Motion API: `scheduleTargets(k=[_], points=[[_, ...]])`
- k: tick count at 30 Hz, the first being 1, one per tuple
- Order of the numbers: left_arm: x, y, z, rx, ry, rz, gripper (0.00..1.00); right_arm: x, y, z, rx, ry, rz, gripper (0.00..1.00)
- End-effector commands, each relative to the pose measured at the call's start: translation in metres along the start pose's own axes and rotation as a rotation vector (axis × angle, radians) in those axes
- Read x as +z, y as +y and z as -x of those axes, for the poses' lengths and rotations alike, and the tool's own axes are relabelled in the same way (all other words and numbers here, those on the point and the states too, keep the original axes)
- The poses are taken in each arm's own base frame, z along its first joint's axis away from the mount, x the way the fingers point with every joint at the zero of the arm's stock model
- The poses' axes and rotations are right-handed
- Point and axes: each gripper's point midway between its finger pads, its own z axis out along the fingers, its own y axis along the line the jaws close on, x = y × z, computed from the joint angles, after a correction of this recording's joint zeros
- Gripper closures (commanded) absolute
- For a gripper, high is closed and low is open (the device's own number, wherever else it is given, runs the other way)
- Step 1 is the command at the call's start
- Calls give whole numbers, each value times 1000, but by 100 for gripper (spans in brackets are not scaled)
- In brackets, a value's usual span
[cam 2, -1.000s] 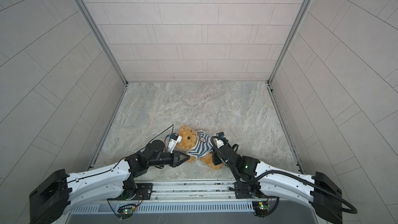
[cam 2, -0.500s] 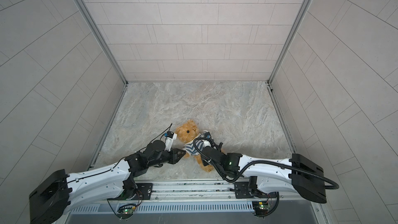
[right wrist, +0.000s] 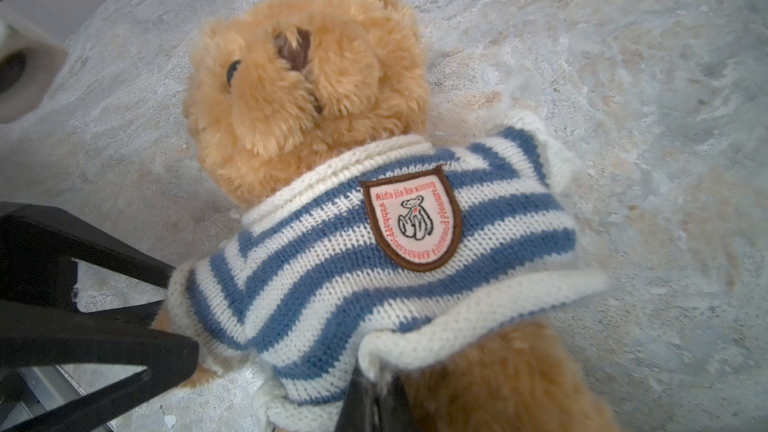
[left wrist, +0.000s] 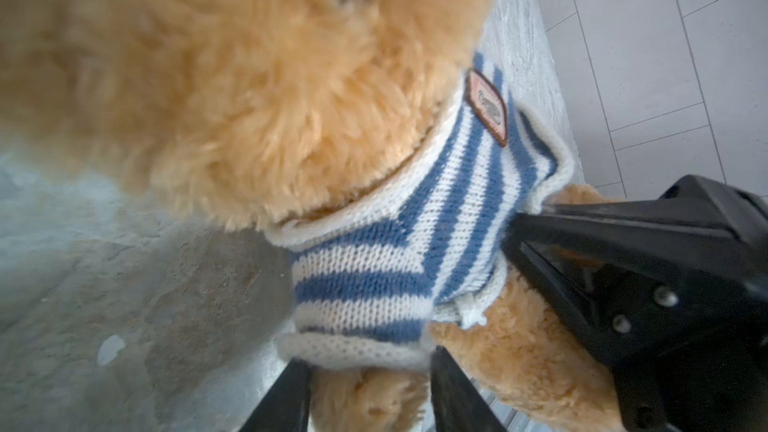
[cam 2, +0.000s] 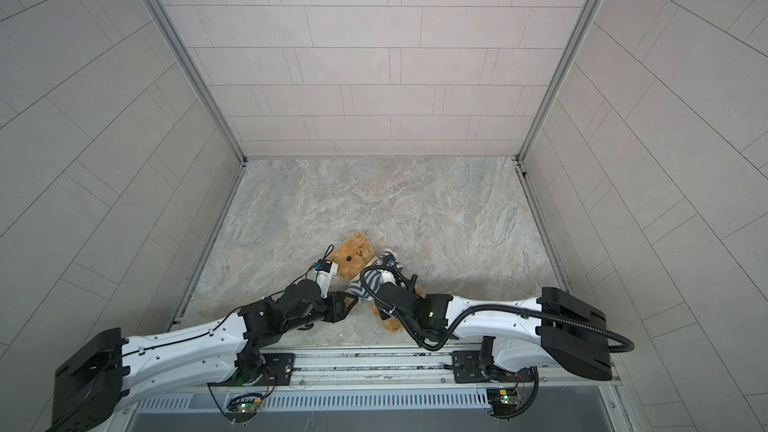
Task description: Dress the teddy bear
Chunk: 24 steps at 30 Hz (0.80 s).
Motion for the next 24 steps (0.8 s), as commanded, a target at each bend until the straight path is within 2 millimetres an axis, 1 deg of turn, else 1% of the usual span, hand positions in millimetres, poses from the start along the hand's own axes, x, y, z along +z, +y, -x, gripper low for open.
scheduleTargets(k=[1, 3, 8, 12, 16, 17, 19, 22, 24], points=[[0, 13, -8, 7, 3, 52, 49, 1, -1, 1, 27, -17, -10, 100], [1, 13, -9, 17, 6, 55, 49, 1, -2, 1, 28, -19, -11, 100], [3, 12, -9, 34, 11, 66, 59, 0, -1, 1, 26, -19, -10, 100], [4, 12, -12, 43, 20, 68, 61, -1, -3, 1, 26, -20, -14, 100], [2, 17, -16, 47, 28, 77, 72, -3, -5, 2, 32, -26, -20, 100], [0, 17, -17, 49, 27, 75, 72, -4, -6, 2, 33, -27, -21, 100], [-2, 18, -17, 55, 26, 71, 68, -5, -7, 1, 32, -29, -23, 100], [-4, 18, -17, 64, 23, 71, 57, -5, -8, 2, 33, -30, -22, 100], [-4, 15, -15, 67, 20, 62, 55, -5, -7, 1, 35, -31, -21, 100]])
